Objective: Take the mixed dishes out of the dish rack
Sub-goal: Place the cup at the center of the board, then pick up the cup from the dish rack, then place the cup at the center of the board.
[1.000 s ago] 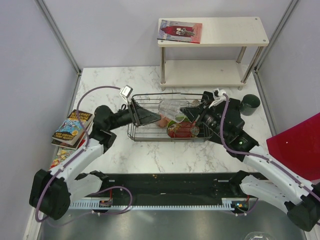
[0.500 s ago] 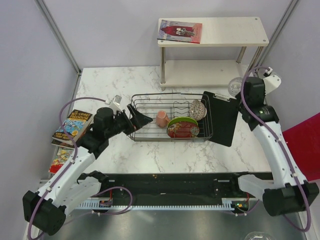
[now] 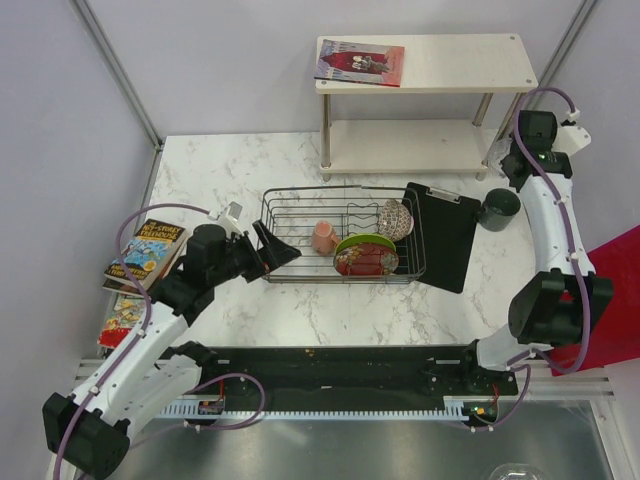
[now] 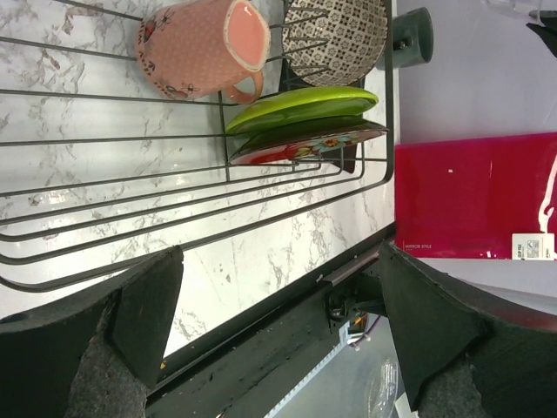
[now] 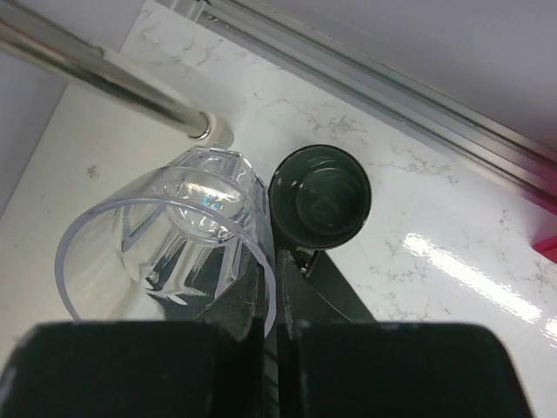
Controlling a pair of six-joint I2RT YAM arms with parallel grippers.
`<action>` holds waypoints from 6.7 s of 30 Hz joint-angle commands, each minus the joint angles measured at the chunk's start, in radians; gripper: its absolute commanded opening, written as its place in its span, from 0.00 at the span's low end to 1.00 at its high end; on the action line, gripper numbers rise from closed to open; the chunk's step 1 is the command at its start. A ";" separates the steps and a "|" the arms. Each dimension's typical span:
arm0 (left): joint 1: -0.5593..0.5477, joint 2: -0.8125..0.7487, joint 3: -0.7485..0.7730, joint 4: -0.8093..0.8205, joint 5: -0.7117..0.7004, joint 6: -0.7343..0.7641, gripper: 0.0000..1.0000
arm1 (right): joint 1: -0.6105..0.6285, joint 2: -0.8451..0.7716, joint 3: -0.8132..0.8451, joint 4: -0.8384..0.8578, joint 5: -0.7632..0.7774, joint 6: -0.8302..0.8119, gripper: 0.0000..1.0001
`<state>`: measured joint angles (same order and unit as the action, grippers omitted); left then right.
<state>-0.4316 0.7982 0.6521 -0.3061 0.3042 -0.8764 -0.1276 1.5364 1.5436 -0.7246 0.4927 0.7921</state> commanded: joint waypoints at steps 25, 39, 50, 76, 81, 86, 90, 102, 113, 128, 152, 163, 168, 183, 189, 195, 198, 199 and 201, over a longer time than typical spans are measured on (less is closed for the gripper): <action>0.001 0.027 -0.032 -0.024 0.004 0.040 0.98 | -0.142 0.030 -0.232 0.140 -0.164 0.045 0.12; 0.001 0.035 -0.025 -0.021 -0.017 0.065 0.99 | -0.064 -0.102 -0.097 0.140 -0.316 0.085 0.64; -0.001 0.154 0.076 -0.022 -0.057 0.189 0.99 | 0.399 -0.462 -0.548 0.685 -0.634 -0.091 0.64; -0.268 0.823 0.569 -0.102 -0.556 0.175 0.99 | 0.622 -0.693 -0.887 0.814 -0.634 -0.183 0.65; -0.269 0.884 0.612 -0.105 -0.562 0.172 0.99 | 0.623 -0.676 -0.905 0.840 -0.643 -0.177 0.65; -0.269 0.946 0.653 -0.107 -0.574 0.174 0.99 | 0.622 -0.664 -0.902 0.843 -0.643 -0.183 0.65; -0.269 0.969 0.662 -0.108 -0.576 0.171 0.94 | 0.623 -0.653 -0.901 0.841 -0.645 -0.183 0.65; -0.269 0.931 0.590 -0.097 -0.588 0.180 0.35 | 0.623 -0.642 -0.901 0.840 -0.628 -0.188 0.65; -0.269 0.760 0.652 -0.134 -0.610 0.293 0.02 | 0.623 -0.674 -0.843 0.785 -0.611 -0.215 0.66; -0.136 0.398 0.479 -0.007 -0.254 0.252 0.02 | 0.623 -0.668 -0.821 0.794 -0.606 -0.180 0.66; 0.105 0.558 -0.054 1.651 0.472 -0.674 0.02 | 0.628 -0.633 -0.941 1.119 -0.921 -0.001 0.68; 0.073 0.604 -0.058 1.776 0.518 -0.742 0.02 | 0.654 -0.490 -0.861 1.261 -0.951 0.048 0.69; 0.053 0.630 -0.052 1.808 0.539 -0.757 0.02 | 0.691 -0.406 -0.824 1.314 -0.947 0.050 0.69; 0.066 0.644 0.000 1.655 0.584 -0.681 0.82 | 0.700 -0.510 -0.812 1.141 -0.789 -0.054 0.00; 0.128 0.510 -0.029 1.080 0.403 -0.421 0.99 | 0.698 -0.680 -0.708 0.830 -0.590 -0.230 0.00; 0.165 0.463 -0.014 0.771 0.337 -0.331 0.99 | 0.695 -0.710 -0.550 0.468 -0.243 -0.326 0.00; 0.165 0.426 0.027 0.590 0.305 -0.251 0.99 | 0.654 -0.648 -0.459 0.270 0.022 -0.285 0.00; 0.165 0.415 0.032 0.555 0.294 -0.234 0.99 | 0.596 -0.638 -0.447 0.234 0.085 -0.252 0.00; 0.165 0.383 0.035 0.488 0.263 -0.204 0.99 | 0.507 -0.641 -0.473 0.214 0.046 -0.182 0.00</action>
<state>-0.2687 1.2617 0.6338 0.4099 0.6353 -1.2285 0.5072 0.8768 1.0485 -0.3149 0.3153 0.5220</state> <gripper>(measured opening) 0.991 0.043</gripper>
